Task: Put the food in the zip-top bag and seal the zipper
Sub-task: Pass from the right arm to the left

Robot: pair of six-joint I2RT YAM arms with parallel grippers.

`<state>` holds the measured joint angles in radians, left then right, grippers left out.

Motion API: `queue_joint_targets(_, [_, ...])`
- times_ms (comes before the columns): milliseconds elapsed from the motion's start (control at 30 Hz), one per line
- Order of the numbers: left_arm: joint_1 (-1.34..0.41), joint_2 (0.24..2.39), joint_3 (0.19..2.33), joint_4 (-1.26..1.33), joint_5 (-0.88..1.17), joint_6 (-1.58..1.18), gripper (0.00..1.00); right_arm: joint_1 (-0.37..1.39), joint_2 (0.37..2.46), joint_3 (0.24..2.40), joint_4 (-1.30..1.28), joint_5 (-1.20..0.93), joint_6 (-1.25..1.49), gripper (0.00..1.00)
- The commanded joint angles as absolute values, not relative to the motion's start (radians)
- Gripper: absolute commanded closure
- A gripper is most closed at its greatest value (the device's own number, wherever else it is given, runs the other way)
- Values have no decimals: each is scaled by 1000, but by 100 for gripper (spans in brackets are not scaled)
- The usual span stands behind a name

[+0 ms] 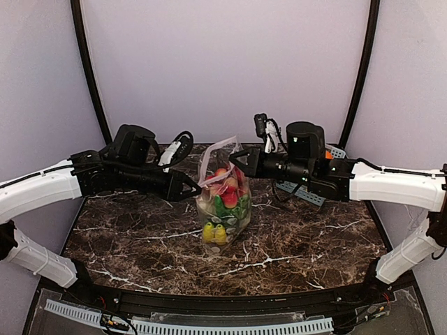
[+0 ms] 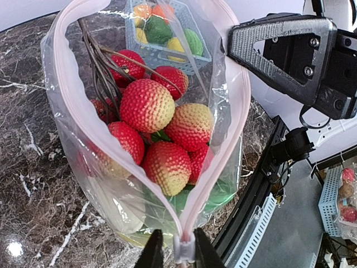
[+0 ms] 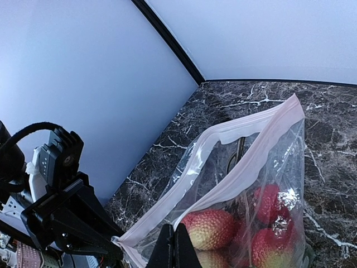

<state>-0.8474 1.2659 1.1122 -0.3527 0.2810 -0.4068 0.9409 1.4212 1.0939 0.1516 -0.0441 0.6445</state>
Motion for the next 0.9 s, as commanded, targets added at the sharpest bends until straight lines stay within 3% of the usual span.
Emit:
queue_joint_targets(0, [-851,1255,1142,-362,271,-392,89,950,1405,1115,126,-21,626,100])
queue_joint_targets(100, [-851,1247,1148,-373,258,-370,97,948,1402,1133,85,-25,596,98])
queue_joint_targets(167, [-851,1236,1156,-385,248,-348,99,947,1398,1167,31,-15,565,86])
queue_joint_targets(300, [-850,1217,1175,-408,255,-316,99,931,1379,1236,-99,42,481,48])
queue_joint_targets(400, [-851,1214,1187,-435,269,-298,99,878,1366,1275,-174,31,449,33])
queue_joint_targets(533, [-850,1209,1190,-448,283,-286,99,766,1382,1291,-192,-139,440,26])
queue_joint_targets(867, [-850,1204,1187,-466,285,-289,99,582,1457,1264,-95,-474,469,28])
